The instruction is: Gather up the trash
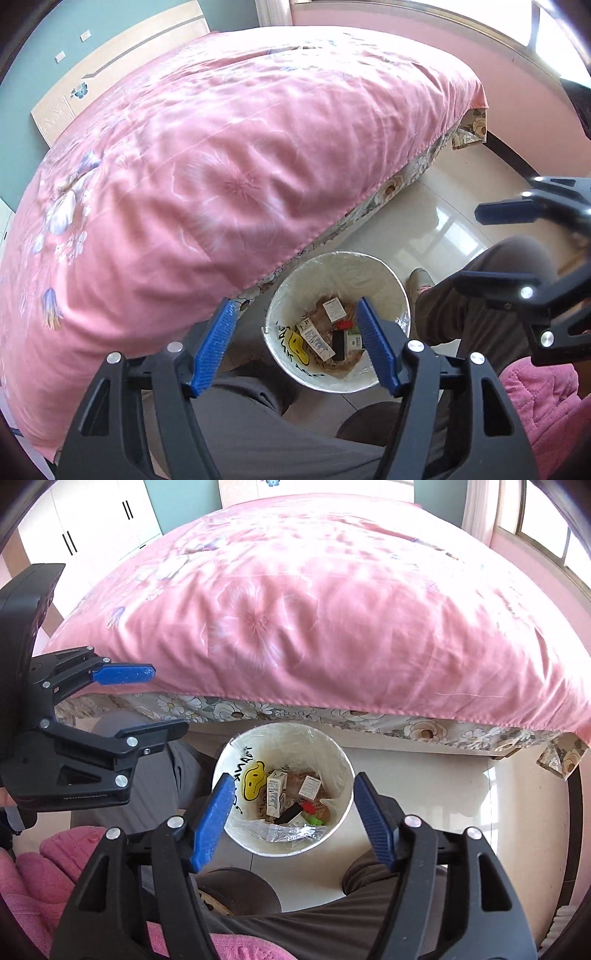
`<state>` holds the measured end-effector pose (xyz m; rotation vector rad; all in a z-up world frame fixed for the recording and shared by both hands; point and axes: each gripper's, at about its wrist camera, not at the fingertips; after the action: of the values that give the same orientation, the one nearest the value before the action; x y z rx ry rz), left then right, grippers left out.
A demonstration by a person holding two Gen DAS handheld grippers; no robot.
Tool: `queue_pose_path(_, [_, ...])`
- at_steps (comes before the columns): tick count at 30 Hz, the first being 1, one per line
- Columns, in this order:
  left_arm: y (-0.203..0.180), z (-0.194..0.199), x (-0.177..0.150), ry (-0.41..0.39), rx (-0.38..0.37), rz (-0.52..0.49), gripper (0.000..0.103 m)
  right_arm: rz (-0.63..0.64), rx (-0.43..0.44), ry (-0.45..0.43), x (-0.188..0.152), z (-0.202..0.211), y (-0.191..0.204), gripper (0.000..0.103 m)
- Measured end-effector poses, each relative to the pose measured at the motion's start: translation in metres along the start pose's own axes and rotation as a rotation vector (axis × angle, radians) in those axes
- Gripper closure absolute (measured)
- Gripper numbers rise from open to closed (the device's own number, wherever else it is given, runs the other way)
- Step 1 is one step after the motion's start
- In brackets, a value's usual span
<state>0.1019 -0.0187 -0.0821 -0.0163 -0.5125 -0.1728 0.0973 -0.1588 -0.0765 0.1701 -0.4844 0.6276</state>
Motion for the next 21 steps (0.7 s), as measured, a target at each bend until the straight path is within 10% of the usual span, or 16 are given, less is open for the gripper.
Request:
queue_pose_path(7, [0.006,0.062,-0.017,-0.128,0.054,0.065,0.018,-0.025,-0.219,-0.096,-0.026,0.049,0.026,0.031])
queue_pose_path(21, [-0.013,0.102,-0.048,-0.216,0.115,0.091,0.014,-0.147,-0.278,-0.178,-0.059,0.087,0.041,0.03])
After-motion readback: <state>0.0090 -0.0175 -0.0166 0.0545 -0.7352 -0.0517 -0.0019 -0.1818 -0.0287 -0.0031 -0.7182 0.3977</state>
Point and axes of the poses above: each gripper's, at about its wrist camera, not at the fingertips, and z roughly against the way its jaws point, y to its left, x to its top, and after that the axes turned 9 degrees about z, right-handed
